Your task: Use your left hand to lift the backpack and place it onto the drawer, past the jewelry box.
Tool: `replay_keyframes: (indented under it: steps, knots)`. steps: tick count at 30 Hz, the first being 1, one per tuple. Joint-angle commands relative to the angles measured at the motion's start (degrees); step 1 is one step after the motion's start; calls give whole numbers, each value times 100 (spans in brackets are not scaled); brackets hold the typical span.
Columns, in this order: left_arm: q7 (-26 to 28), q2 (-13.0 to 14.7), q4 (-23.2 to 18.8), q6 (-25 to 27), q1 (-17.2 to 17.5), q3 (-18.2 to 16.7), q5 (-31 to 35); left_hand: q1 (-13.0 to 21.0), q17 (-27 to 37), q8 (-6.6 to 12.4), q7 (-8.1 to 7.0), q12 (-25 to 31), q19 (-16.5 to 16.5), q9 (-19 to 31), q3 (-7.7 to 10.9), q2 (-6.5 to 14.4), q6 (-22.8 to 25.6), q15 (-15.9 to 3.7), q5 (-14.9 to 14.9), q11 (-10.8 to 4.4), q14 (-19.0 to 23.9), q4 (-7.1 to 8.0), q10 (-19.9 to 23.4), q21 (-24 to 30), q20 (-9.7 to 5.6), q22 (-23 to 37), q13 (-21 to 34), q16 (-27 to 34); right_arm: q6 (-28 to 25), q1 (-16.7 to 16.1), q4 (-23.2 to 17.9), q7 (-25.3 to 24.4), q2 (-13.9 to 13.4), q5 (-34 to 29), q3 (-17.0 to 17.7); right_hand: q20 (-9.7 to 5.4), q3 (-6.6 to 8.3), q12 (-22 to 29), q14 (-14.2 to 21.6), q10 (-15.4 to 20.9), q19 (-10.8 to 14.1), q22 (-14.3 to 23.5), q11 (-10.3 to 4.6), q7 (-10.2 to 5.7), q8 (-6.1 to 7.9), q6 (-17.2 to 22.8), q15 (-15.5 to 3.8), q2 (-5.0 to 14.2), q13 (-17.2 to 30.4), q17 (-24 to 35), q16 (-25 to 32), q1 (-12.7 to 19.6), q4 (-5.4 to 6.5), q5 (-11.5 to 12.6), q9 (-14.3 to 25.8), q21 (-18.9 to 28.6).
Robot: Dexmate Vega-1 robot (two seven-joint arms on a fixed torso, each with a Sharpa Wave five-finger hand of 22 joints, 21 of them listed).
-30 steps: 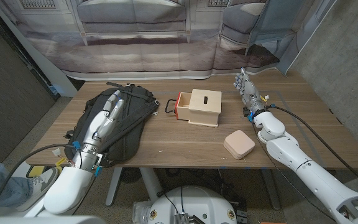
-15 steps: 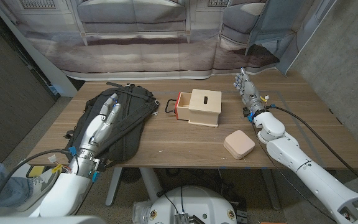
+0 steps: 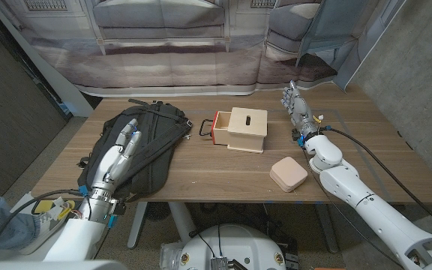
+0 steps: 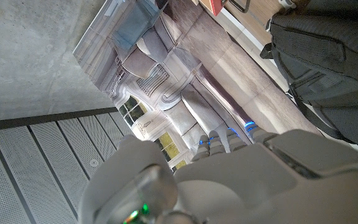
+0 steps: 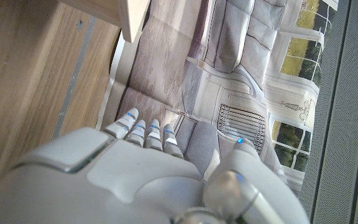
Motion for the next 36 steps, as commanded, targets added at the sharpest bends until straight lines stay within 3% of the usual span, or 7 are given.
replay_keyframes:
  steps: [1,7,17,36]
  knots:
    - [-34,-147,-95,-115,208,-114,23,54,11,46,-1,12,-707,20,-57,8,45,-46,23,-7,-38,-9,3,51,17,11,13,15,38,19,47,-17,47,-55,-44,-66,-20,-11,-11,46,12,30,26,-16,-13,12,34,55,18,25,-8,16,7,6,11,-2]
    - [-162,-127,-148,-57,242,-183,-68,59,10,47,-2,18,-695,20,-65,9,62,-46,24,-16,-26,-10,31,53,15,11,13,13,64,-76,-48,-146,52,-99,-18,-62,-24,-11,-14,47,10,31,28,-17,-15,7,32,55,18,25,-9,14,7,6,11,-4]
    - [-141,-323,-287,-152,456,-269,160,67,10,47,1,19,-690,19,-76,12,81,-42,26,-8,-10,-11,52,52,18,11,13,12,151,-203,-100,-177,50,-77,29,-62,-30,-11,-7,51,11,31,24,-17,-17,4,39,59,18,25,-7,14,5,6,11,-4]
    - [-122,-552,-135,-360,581,-389,386,86,9,50,-11,26,-675,19,-99,14,128,-54,30,-37,46,-16,107,50,19,10,13,18,141,-117,-99,-238,77,-221,-18,-58,-39,-11,1,59,16,31,19,-16,-17,4,38,67,18,25,-6,15,1,6,12,-4]
